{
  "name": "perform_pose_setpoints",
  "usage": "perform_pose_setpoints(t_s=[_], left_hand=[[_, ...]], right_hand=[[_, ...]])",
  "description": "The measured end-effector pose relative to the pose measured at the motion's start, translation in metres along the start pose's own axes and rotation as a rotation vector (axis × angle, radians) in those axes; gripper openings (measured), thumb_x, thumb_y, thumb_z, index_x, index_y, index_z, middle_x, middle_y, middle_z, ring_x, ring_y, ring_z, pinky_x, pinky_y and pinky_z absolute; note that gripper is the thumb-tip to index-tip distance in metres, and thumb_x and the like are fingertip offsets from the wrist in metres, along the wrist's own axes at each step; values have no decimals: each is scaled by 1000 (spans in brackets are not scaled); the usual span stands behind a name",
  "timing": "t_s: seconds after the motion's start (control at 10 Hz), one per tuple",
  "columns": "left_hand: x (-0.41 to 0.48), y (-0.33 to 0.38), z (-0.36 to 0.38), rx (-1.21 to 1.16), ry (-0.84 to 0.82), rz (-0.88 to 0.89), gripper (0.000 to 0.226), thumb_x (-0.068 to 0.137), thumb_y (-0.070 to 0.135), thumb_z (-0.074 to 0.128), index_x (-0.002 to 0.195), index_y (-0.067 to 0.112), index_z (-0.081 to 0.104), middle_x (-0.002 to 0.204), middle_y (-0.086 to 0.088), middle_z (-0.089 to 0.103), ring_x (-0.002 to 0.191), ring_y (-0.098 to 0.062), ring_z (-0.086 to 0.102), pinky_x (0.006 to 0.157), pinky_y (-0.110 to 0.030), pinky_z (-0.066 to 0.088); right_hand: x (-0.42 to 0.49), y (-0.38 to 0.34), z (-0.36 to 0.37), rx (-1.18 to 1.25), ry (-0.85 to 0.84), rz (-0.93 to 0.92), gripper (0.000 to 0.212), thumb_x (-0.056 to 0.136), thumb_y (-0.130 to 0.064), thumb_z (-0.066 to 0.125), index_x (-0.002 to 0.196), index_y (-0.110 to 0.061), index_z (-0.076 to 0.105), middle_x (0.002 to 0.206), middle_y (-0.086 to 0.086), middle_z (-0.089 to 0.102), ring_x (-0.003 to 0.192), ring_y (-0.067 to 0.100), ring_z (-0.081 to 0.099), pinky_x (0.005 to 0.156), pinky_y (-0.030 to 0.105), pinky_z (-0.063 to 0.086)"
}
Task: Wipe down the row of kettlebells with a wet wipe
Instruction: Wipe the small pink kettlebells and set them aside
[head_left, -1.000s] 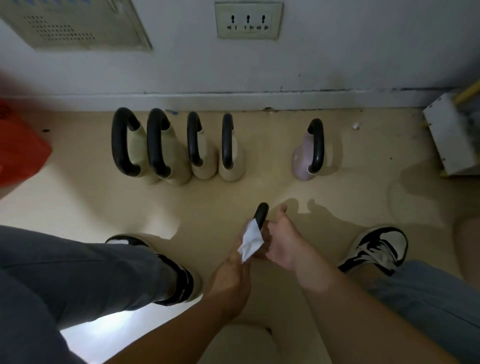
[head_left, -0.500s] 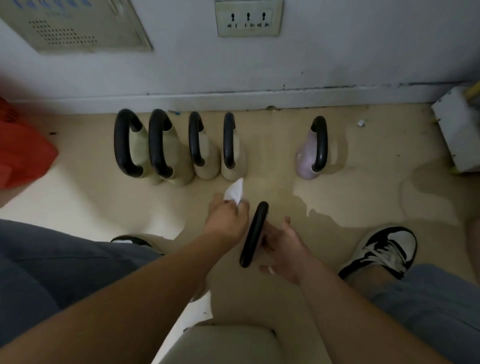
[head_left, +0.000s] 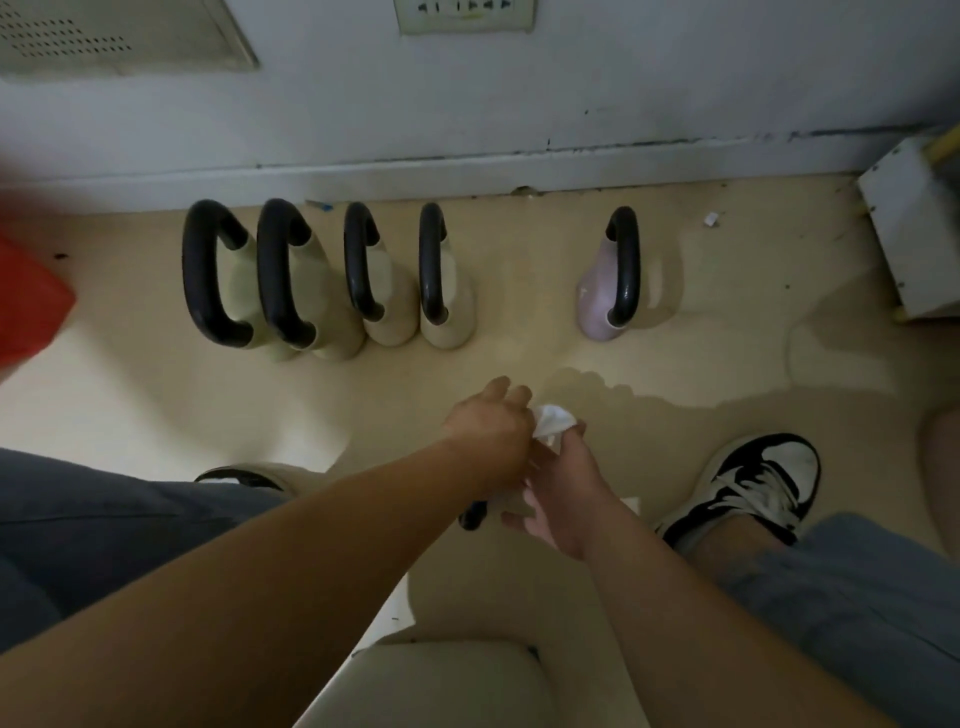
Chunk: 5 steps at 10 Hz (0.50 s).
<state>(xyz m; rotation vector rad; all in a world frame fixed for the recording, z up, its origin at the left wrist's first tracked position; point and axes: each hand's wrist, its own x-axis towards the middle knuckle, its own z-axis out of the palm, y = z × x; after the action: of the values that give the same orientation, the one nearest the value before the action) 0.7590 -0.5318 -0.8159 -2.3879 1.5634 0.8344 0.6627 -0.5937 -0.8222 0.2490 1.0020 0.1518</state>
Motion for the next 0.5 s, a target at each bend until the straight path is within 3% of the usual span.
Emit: perform_pose_setpoints(t_s=[0.1, 0.2, 0.3, 0.4, 0.5], left_hand=[[-30, -3, 16, 127, 148, 173, 48, 96, 29, 46, 138, 8, 55, 156, -8, 34, 152, -29, 4, 123, -42, 6], [-62, -6, 32, 263, 233, 315, 37, 88, 26, 51, 112, 10, 74, 136, -10, 59, 147, -32, 28, 123, -43, -2], [-90, -2, 50, 274, 178, 384, 39, 86, 21, 42, 90, 11, 79, 114, -12, 71, 132, -33, 50, 120, -48, 24], [-103, 0, 61, 314, 194, 403, 39, 87, 22, 42, 92, 11, 80, 112, -9, 73, 130, -30, 53, 118, -47, 31], [-115, 0, 63, 387, 177, 412, 44, 88, 22, 37, 89, 13, 80, 100, -3, 76, 123, -27, 60, 118, -47, 29]], right_hand=[[1, 2, -7, 392, 109, -148, 74, 100, -70, 21, 160, -30, 32, 164, 7, 40, 150, 32, 33, 117, 56, 24], [6, 6, -6, -358, 142, -175, 95, 91, -84, 8, 135, -22, 63, 118, 9, 76, 118, 31, 62, 104, 48, 42], [0, 6, -6, -553, 273, -202, 94, 95, -81, 8, 145, -17, 56, 144, 17, 61, 136, 34, 52, 116, 52, 35], [3, 19, -2, -657, 296, -300, 86, 100, -74, 12, 156, -18, 43, 160, 16, 44, 149, 32, 39, 121, 50, 26], [-5, 30, 6, -694, 393, -361, 82, 102, -71, 15, 155, -16, 44, 158, 17, 45, 147, 33, 42, 109, 49, 39]])
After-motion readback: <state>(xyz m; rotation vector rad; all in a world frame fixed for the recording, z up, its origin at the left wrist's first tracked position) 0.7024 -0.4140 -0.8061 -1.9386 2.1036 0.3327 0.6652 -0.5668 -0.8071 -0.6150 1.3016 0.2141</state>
